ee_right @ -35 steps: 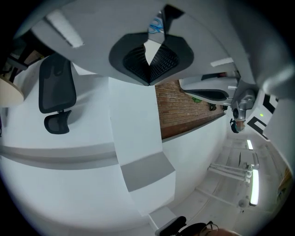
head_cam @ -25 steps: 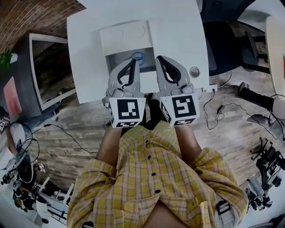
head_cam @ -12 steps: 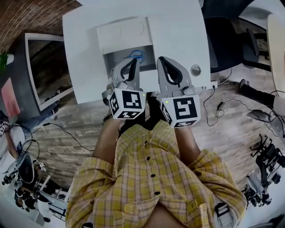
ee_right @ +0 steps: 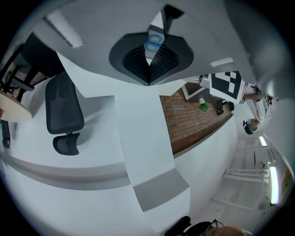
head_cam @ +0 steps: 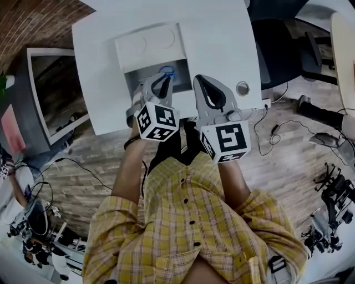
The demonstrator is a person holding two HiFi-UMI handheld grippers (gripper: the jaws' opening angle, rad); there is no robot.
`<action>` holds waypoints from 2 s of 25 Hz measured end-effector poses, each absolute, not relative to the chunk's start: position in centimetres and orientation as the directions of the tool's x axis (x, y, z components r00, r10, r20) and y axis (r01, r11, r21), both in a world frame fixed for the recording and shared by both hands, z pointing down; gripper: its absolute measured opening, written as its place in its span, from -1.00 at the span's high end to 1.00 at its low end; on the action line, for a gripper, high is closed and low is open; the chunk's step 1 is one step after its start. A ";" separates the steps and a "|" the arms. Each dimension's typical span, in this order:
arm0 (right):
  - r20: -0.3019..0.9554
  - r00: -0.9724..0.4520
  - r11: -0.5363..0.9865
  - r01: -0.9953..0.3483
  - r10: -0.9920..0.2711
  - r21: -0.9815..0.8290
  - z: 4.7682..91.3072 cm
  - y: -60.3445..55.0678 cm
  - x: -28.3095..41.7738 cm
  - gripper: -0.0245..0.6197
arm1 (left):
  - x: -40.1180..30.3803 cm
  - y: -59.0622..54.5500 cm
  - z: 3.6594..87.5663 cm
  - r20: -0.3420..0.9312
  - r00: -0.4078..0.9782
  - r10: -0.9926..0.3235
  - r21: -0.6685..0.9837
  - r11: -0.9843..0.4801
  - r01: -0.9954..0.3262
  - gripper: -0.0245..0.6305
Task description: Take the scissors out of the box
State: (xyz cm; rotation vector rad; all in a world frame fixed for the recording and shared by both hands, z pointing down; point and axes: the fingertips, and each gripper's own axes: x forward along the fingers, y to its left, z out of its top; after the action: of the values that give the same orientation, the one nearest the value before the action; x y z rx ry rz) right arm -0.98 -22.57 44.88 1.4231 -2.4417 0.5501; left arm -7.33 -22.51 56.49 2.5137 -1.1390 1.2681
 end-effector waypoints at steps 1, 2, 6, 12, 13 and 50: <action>0.407 -0.483 0.445 -0.875 -0.775 -0.191 45.0 -22.7 -0.9 0.90 | -7.2 -22.6 56.9 0.738 0.371 -0.564 -0.229 -0.726 -0.648 0.79; 0.406 -0.483 0.444 -0.875 -0.776 -0.192 45.0 -22.9 -0.9 0.90 | -7.1 -22.7 57.4 0.748 0.371 -0.550 -0.232 -0.741 -0.630 0.78; 0.382 -0.493 0.450 -0.870 -0.781 -0.202 44.5 -23.3 -0.8 0.90 | -6.7 -22.4 59.3 0.794 0.365 -0.487 -0.236 -0.799 -0.552 0.70; 0.389 -0.488 0.445 -0.873 -0.781 -0.201 44.8 -23.9 -0.3 0.90 | -6.4 -22.4 62.0 0.855 0.331 -0.399 -0.241 -0.871 -0.428 0.70; 0.390 -0.491 0.450 -0.871 -0.778 -0.198 44.8 -24.0 -0.3 0.90 | -6.4 -22.4 62.5 0.866 0.324 -0.380 -0.237 -0.883 -0.404 0.69; 0.422 -0.467 0.432 -0.883 -0.777 -0.184 46.2 -25.7 -0.4 0.90 | -6.3 -21.6 69.4 0.944 0.256 -0.207 -0.159 -0.968 -0.194 0.68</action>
State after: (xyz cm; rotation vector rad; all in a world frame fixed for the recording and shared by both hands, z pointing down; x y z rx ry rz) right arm -0.43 -25.65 46.21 1.4377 -2.4139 0.5563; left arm -6.28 -21.64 69.36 2.4984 -0.3982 1.8804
